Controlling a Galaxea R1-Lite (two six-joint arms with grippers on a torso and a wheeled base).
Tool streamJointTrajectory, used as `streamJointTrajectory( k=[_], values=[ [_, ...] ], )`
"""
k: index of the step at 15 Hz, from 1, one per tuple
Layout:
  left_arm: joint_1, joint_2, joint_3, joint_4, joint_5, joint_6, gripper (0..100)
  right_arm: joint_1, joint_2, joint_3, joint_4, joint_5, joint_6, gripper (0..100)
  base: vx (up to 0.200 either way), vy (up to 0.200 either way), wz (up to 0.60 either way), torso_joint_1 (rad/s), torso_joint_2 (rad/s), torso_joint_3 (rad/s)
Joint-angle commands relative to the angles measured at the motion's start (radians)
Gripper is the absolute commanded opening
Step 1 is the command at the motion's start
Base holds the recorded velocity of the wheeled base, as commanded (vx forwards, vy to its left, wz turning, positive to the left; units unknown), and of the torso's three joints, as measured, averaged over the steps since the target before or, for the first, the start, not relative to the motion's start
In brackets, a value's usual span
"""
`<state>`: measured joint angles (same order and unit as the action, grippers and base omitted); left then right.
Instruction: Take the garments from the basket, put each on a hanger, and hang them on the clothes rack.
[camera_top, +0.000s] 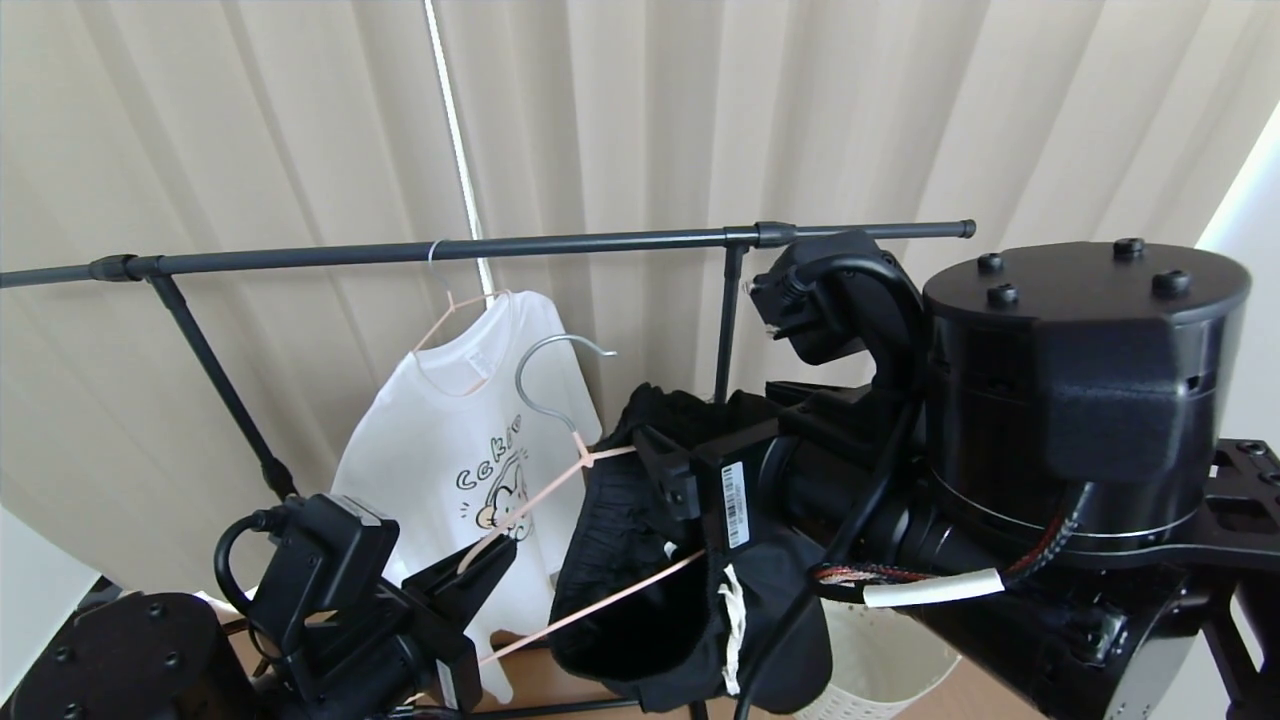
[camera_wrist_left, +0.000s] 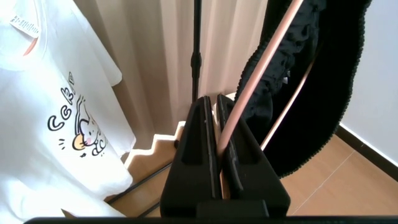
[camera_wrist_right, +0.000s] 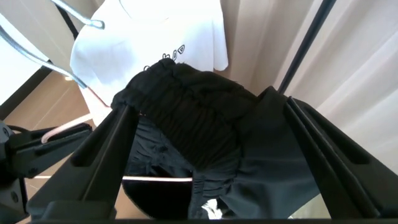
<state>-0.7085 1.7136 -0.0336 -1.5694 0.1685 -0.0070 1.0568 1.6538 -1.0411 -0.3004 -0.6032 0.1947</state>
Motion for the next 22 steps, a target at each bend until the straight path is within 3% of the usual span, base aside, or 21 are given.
streamJointTrajectory(
  k=[1, 5, 9, 10, 12, 13, 14, 15, 16, 17, 19, 22],
  values=[
    [0.003, -0.009, -0.005, -0.001, 0.000, -0.001, 0, 0.009, -0.014, 0.012, 0.000, 0.002, -0.009, 100, 0.000, 0.000, 0.00, 0.000, 0.00, 0.000],
    [0.006, -0.023, -0.011, -0.001, 0.000, -0.002, 0, 0.020, -0.025, 0.058, -0.009, 0.008, -0.049, 100, 0.000, 0.000, 0.00, 0.000, 0.00, 0.000],
    [0.012, -0.029, -0.003, -0.001, -0.006, -0.008, 0, 0.014, -0.072, 0.092, -0.002, 0.103, -0.061, 100, 0.000, 0.000, 0.00, 0.000, 0.00, 0.000],
    [0.050, -0.029, 0.000, -0.001, -0.034, -0.008, 0, -0.054, -0.180, 0.144, 0.000, 0.214, -0.208, 100, 0.000, 0.000, 0.00, 0.000, 0.00, 0.000],
    [0.086, -0.035, 0.023, -0.001, -0.106, -0.005, 0, -0.218, -0.235, 0.124, 0.050, 0.476, -0.425, 100, 0.000, 0.000, 0.00, 0.000, 0.00, 0.000],
    [0.090, -0.043, 0.027, -0.001, -0.116, -0.007, 0, -0.302, -0.236, 0.059, 0.141, 0.585, -0.498, 100, 0.000, 0.000, 0.00, 0.000, 0.00, 0.000],
    [0.092, -0.045, 0.029, -0.001, -0.118, -0.007, 0, -0.337, -0.235, 0.009, 0.221, 0.645, -0.509, 100, 0.000, 0.000, 0.00, 0.000, 0.00, 0.000],
    [0.093, -0.045, 0.034, -0.001, -0.121, -0.005, 0, -0.391, -0.227, -0.088, 0.365, 0.766, -0.531, 100, 0.000, 0.000, 0.00, 0.000, 0.00, 0.000],
    [0.095, -0.045, 0.034, -0.001, -0.121, -0.005, 0, -0.416, -0.220, -0.120, 0.406, 0.812, -0.549, 100, 0.000, 0.000, 0.00, 0.000, 0.00, 0.000],
    [0.096, -0.046, 0.034, -0.001, -0.121, -0.005, 0, -0.491, -0.177, -0.205, 0.535, 0.936, -0.663, 100, 0.000, 0.000, 0.00, 0.000, 0.00, 0.000],
    [0.096, -0.060, 0.034, -0.001, -0.147, -0.004, 0, -0.537, -0.074, -0.313, 0.712, 0.996, -0.801, 100, 0.000, 0.000, 0.00, 0.000, 0.00, 0.000],
    [0.095, -0.098, 0.034, -0.001, -0.195, -0.002, 0, -0.555, 0.106, -0.484, 0.906, 0.997, -0.948, 100, 0.000, 0.000, 0.00, 0.000, 0.00, 0.000]
  ],
)
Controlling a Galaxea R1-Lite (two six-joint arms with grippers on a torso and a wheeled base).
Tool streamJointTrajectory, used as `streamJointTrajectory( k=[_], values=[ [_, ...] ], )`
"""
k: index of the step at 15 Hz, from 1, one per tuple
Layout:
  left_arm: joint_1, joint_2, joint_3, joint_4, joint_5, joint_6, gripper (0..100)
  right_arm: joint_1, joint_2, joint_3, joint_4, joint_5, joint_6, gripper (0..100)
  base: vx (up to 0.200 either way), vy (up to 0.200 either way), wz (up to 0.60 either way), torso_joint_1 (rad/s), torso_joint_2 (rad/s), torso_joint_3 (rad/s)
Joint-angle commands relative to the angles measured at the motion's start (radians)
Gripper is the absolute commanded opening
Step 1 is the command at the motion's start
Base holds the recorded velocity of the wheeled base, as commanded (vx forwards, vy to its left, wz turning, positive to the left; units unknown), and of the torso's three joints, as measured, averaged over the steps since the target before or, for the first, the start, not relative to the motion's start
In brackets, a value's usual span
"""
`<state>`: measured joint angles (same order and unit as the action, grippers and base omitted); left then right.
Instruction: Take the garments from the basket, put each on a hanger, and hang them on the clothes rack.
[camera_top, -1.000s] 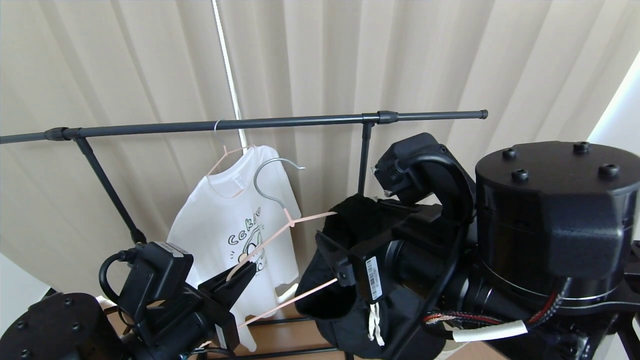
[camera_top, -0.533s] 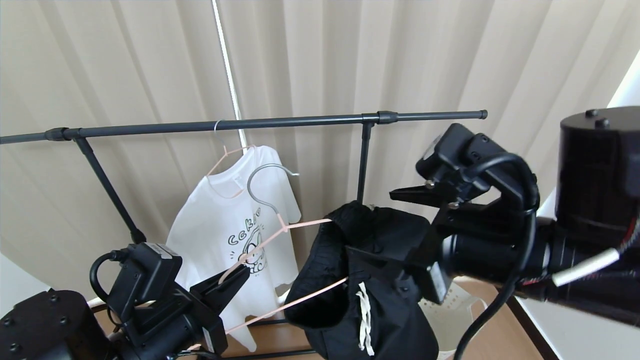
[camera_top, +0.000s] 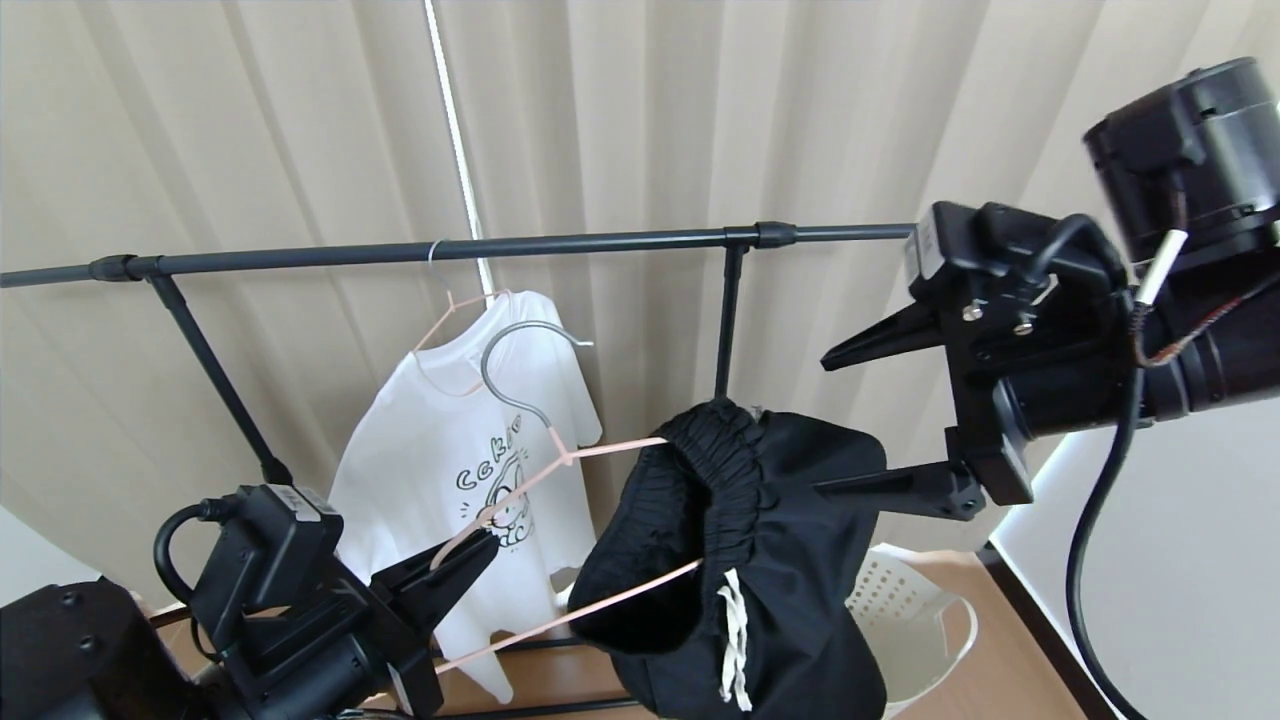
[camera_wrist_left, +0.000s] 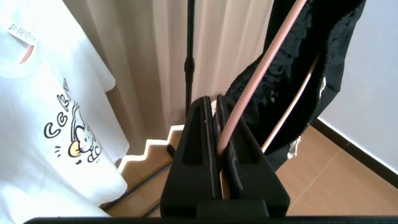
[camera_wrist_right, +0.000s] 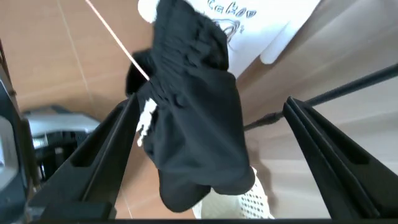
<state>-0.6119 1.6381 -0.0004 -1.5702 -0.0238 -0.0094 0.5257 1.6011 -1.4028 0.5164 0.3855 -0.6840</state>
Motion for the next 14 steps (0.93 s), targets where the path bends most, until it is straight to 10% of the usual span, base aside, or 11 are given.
streamJointTrajectory(
  k=[1, 3, 14],
  values=[
    [-0.003, -0.024, 0.000, -0.001, -0.002, 0.000, 0, -0.024, 0.207, -0.206, 0.188, 0.009, -0.112, 100, 0.000, 0.000, 0.00, 0.000, 0.00, 0.000],
    [-0.006, -0.024, 0.000, -0.001, -0.004, 0.002, 0, -0.023, 0.273, -0.357, 0.370, 0.007, -0.190, 100, 0.000, 0.000, 0.00, 0.000, 0.00, 0.000],
    [-0.029, -0.029, 0.000, -0.001, -0.004, 0.002, 0, 0.042, 0.396, -0.571, 0.427, 0.003, -0.187, 100, 0.000, 0.000, 0.00, 0.000, 0.00, 0.000]
  ],
)
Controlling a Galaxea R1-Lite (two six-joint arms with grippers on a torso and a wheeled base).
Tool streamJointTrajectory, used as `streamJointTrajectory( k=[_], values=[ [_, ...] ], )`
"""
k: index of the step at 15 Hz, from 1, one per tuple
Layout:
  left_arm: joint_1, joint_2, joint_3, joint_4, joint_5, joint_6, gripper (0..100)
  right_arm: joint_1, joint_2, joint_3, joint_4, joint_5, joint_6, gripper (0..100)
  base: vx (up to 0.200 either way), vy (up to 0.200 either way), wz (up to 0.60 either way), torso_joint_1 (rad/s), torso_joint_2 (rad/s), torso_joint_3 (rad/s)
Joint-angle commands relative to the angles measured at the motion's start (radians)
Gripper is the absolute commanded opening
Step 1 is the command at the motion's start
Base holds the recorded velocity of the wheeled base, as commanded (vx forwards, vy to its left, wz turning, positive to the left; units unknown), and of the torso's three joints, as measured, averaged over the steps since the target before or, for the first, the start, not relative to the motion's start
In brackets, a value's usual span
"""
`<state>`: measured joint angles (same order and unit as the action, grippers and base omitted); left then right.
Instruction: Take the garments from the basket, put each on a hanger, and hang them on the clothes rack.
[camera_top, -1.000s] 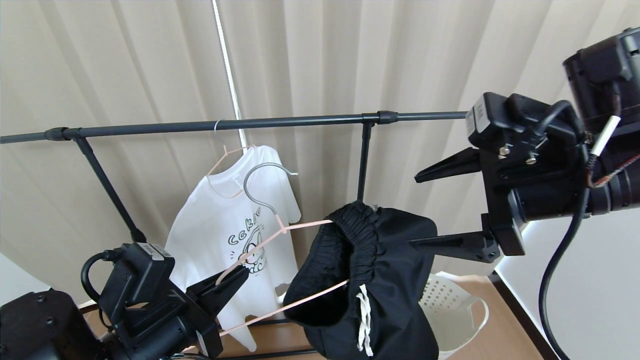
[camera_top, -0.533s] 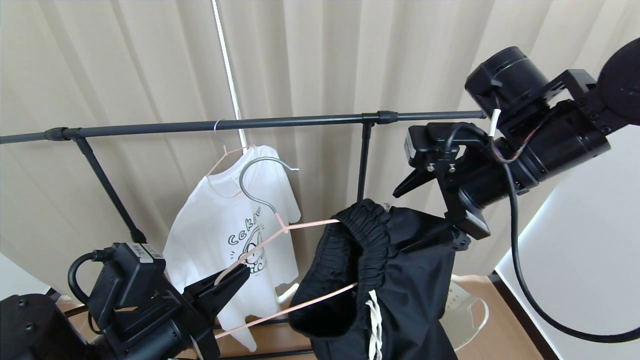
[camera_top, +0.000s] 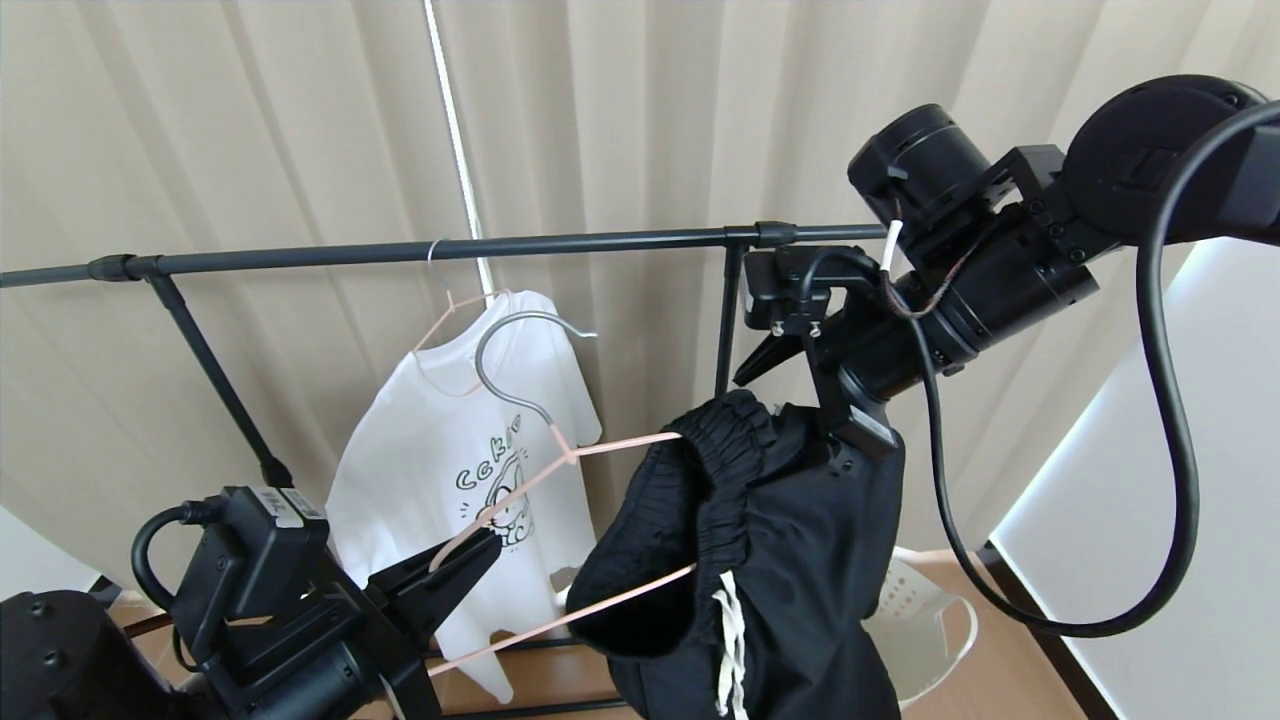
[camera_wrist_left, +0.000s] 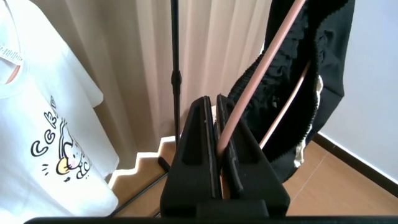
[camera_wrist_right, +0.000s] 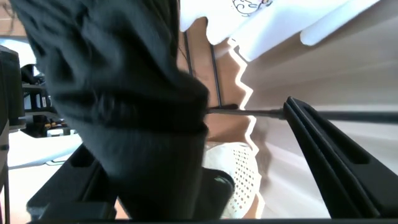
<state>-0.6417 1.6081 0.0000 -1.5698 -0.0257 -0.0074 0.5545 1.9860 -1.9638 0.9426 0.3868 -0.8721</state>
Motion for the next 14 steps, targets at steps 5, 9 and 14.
streamJointTrajectory(
  k=[5, 9, 14],
  values=[
    [0.007, 0.006, 0.000, -0.001, 0.000, 0.000, 0, 0.021, -0.012, -0.007, 0.059, 0.004, 0.001, 100, 0.000, 0.000, 0.00, 0.000, 0.00, 0.000],
    [0.008, 0.010, 0.000, -0.001, 0.000, 0.003, 0, 0.047, -0.032, -0.004, 0.078, 0.009, 0.002, 100, 0.000, 0.000, 0.00, 0.000, 0.00, 0.000],
    [0.008, 0.018, 0.000, -0.001, 0.001, 0.012, 0, 0.087, -0.056, 0.010, 0.099, 0.010, 0.004, 100, 0.000, 0.000, 0.00, 0.000, 0.00, 0.000]
  ],
)
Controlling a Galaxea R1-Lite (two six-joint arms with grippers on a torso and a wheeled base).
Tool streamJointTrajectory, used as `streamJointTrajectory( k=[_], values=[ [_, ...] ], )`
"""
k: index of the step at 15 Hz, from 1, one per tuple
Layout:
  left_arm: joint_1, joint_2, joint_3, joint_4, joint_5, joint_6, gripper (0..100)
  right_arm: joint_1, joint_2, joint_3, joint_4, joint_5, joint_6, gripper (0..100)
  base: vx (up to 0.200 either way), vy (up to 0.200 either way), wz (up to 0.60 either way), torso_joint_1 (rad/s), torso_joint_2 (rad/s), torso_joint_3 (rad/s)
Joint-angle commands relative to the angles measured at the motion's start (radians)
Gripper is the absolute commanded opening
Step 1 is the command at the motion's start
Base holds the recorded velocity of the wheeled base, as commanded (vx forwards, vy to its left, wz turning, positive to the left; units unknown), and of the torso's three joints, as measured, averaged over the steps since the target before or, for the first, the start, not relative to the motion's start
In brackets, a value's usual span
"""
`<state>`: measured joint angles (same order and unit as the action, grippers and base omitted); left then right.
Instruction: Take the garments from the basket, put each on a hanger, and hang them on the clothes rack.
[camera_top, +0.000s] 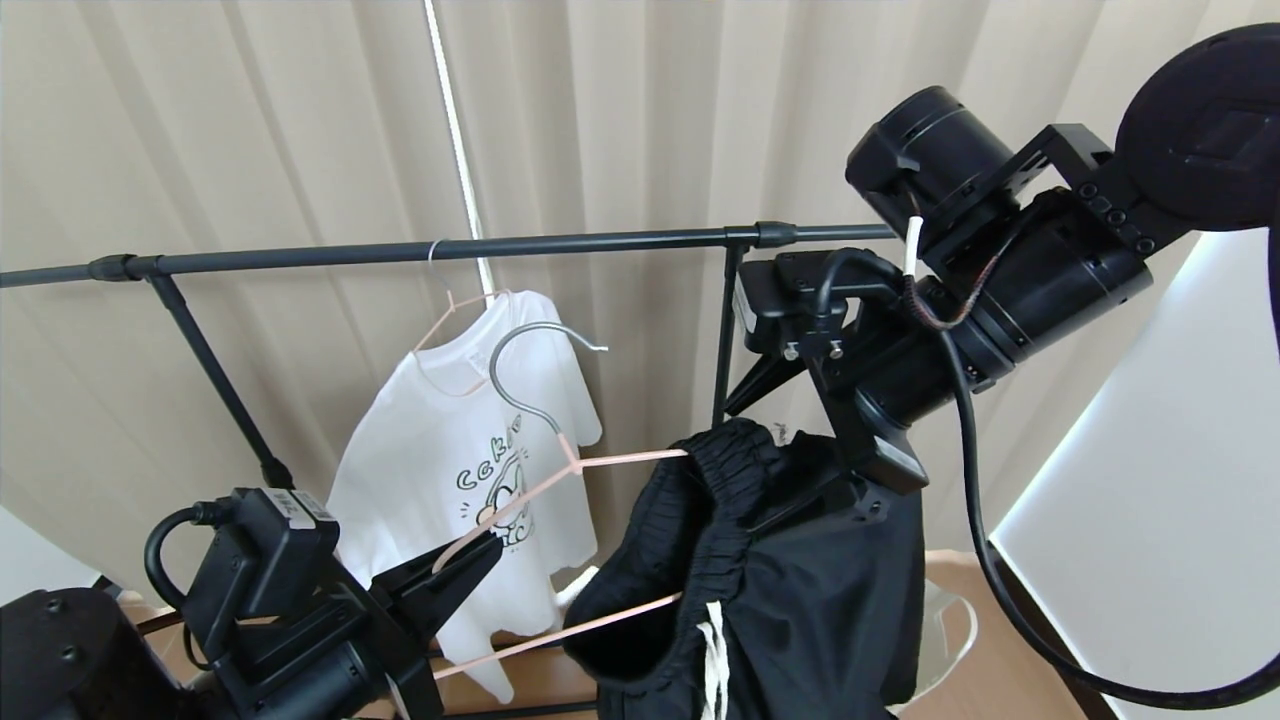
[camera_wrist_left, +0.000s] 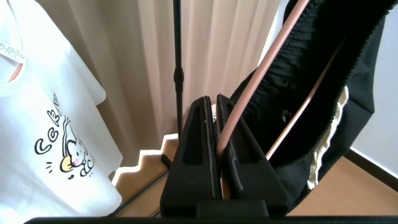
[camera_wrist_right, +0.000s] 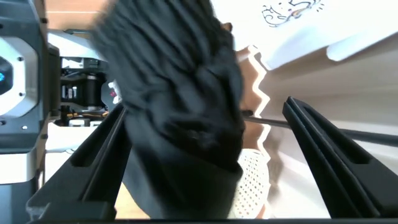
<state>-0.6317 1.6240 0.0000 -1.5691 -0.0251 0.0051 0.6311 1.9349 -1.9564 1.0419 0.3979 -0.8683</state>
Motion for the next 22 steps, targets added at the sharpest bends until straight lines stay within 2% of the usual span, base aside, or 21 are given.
streamJointTrajectory(
  k=[1, 12, 13, 22],
  values=[
    [-0.005, 0.000, 0.000, -0.002, 0.001, 0.001, 0, 0.016, 0.003, 0.001, -0.002, -0.001, 0.002, 100, 0.000, 0.000, 0.00, 0.000, 0.00, 0.000],
    [-0.011, -0.029, 0.000, -0.002, -0.001, 0.007, 0, 0.032, 0.073, -0.044, -0.016, -0.008, 0.025, 100, 0.000, 0.000, 0.00, 0.000, 0.00, 0.000],
    [-0.011, -0.029, 0.000, -0.002, -0.001, 0.007, 0, 0.032, 0.073, -0.044, -0.016, -0.008, 0.023, 0, 0.000, 0.000, 0.00, 0.000, 0.00, 0.000],
    [-0.006, -0.021, 0.000, -0.002, -0.001, 0.003, 0, 0.032, 0.042, -0.044, -0.003, -0.007, 0.028, 0, 0.000, 0.000, 0.00, 0.000, 0.00, 0.000]
  ],
)
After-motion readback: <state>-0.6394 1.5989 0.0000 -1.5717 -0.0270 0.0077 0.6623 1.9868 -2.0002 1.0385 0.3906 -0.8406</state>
